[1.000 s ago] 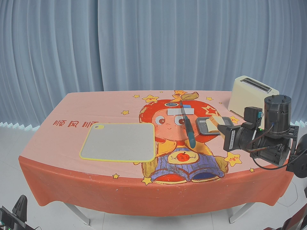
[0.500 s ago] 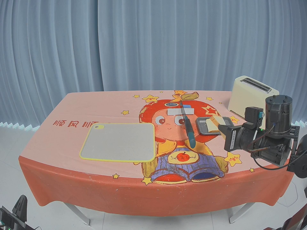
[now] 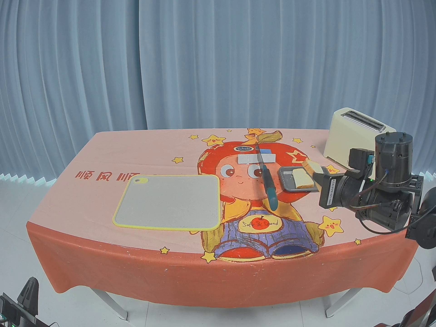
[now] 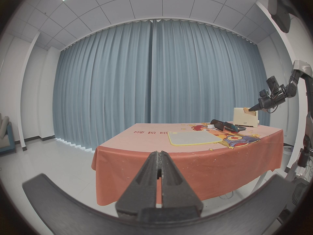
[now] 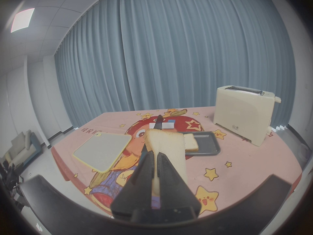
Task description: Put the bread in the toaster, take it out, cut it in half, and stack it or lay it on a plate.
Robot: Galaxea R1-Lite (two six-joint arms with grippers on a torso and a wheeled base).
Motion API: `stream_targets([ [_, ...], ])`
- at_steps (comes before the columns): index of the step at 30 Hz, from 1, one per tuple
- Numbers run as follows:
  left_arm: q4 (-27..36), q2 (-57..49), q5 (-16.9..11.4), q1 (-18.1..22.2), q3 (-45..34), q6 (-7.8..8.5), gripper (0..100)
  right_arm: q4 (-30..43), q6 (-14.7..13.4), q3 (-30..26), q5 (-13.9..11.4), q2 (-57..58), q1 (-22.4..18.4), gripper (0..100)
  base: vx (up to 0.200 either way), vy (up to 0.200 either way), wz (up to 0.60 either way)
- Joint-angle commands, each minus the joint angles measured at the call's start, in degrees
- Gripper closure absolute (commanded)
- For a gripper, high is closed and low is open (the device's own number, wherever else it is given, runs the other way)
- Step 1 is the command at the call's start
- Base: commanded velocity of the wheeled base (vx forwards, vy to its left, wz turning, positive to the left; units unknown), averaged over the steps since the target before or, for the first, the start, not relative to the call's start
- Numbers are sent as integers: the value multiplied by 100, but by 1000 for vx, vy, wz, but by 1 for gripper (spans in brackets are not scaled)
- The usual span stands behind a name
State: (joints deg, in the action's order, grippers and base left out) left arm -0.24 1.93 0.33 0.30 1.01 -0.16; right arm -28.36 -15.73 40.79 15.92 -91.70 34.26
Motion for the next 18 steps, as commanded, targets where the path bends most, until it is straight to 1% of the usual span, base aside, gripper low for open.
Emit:
stream_targets([
  [1, -2, 10, 2, 5, -101, -2, 100, -3, 35, 87, 113, 20, -59, 100, 0, 0, 0],
  [3, -2, 10, 2, 5, -101, -2, 100, -3, 35, 122, 201, 12, -68, 100, 0, 0, 0],
  [8, -2, 10, 2, 5, -101, -2, 100, -3, 43, 175, 192, 3, -314, 100, 0, 0, 0],
  [11, -2, 10, 2, 5, -101, -2, 100, -3, 17, 184, 201, 20, -332, 100, 0, 0, 0],
  [13, -2, 10, 2, 5, -101, -2, 100, -3, 26, 201, 192, 3, -437, 100, 0, 0, 0],
  [18, -2, 10, 2, 5, -101, -2, 100, -3, 35, 316, 166, -50, -543, 100, 0, 0, 0],
])
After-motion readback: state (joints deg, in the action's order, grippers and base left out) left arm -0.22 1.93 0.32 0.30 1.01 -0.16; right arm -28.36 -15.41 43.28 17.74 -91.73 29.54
